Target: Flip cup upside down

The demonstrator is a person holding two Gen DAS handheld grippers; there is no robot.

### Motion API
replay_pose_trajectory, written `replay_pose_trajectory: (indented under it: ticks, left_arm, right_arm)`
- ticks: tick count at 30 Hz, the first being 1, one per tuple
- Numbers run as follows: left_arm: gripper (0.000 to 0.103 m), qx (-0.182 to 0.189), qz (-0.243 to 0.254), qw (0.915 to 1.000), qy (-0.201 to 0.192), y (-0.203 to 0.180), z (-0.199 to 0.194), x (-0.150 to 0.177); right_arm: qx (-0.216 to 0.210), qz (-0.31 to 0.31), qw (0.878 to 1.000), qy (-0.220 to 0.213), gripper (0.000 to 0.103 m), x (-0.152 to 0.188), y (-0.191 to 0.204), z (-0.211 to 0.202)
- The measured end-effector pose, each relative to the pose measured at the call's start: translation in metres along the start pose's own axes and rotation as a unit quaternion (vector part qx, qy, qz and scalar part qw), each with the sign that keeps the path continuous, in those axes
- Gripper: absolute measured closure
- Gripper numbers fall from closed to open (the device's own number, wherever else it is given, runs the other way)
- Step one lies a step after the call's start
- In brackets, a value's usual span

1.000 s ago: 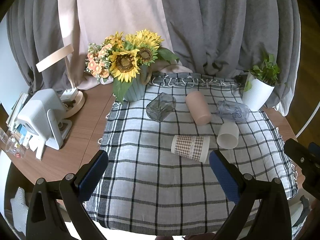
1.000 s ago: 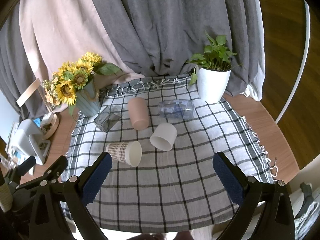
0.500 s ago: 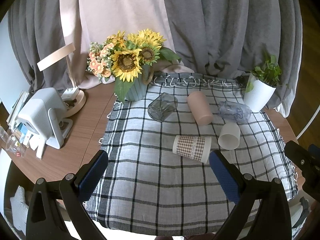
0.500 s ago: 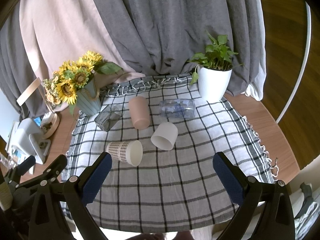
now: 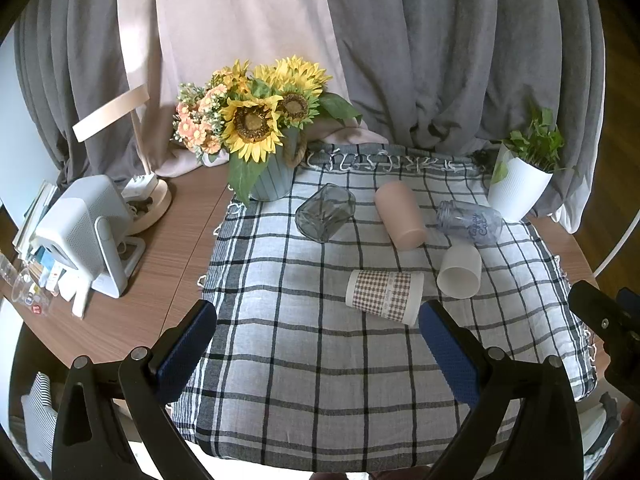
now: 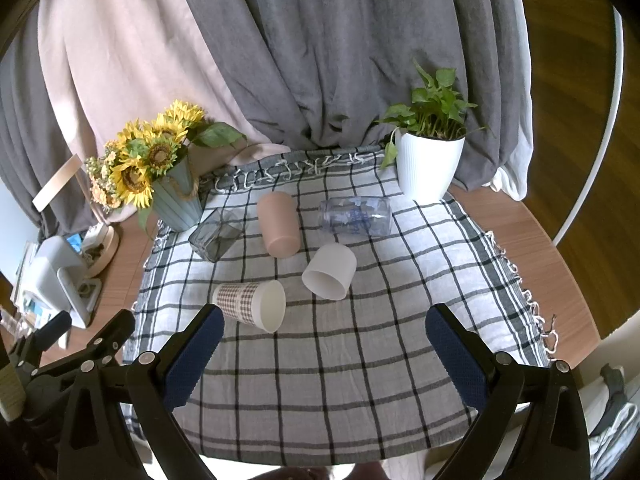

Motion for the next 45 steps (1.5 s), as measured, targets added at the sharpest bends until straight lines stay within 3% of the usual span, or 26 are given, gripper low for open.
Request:
replay_pose_trajectory:
  ticks: [26, 35, 45]
  left_arm:
    - [0.0, 0.008, 0.0, 0.9999, 0.009, 0.001, 0.004, 0.004]
    - [0.0, 0.0, -0.014, 0.999, 0.043, -0.008, 0.024, -0.003]
    - [0.0, 0.0, -0.066, 0.9933, 0.095, 0.003, 0.058, -0.024]
  right_arm:
    - [-0.002, -0.001, 1.0, 0.005, 0.001, -0.004, 0.002, 0.009]
    - [-0.015, -0.001, 0.999, 0.03, 0.001, -0.007, -0.002, 0.036]
    - [-0.064, -0.025, 0.993, 0.099, 0.001, -0.047, 0.01, 0.09]
Point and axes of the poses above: each gripper's, at about its wrist camera, not at the fingertips, and z roughly the way its jaws point, y to its left, x to its underside, the point moved 2 cm from there along z, roughly the way its jaws point, and after that the axes turned 1 degree about -y, right-handed, at the moved point
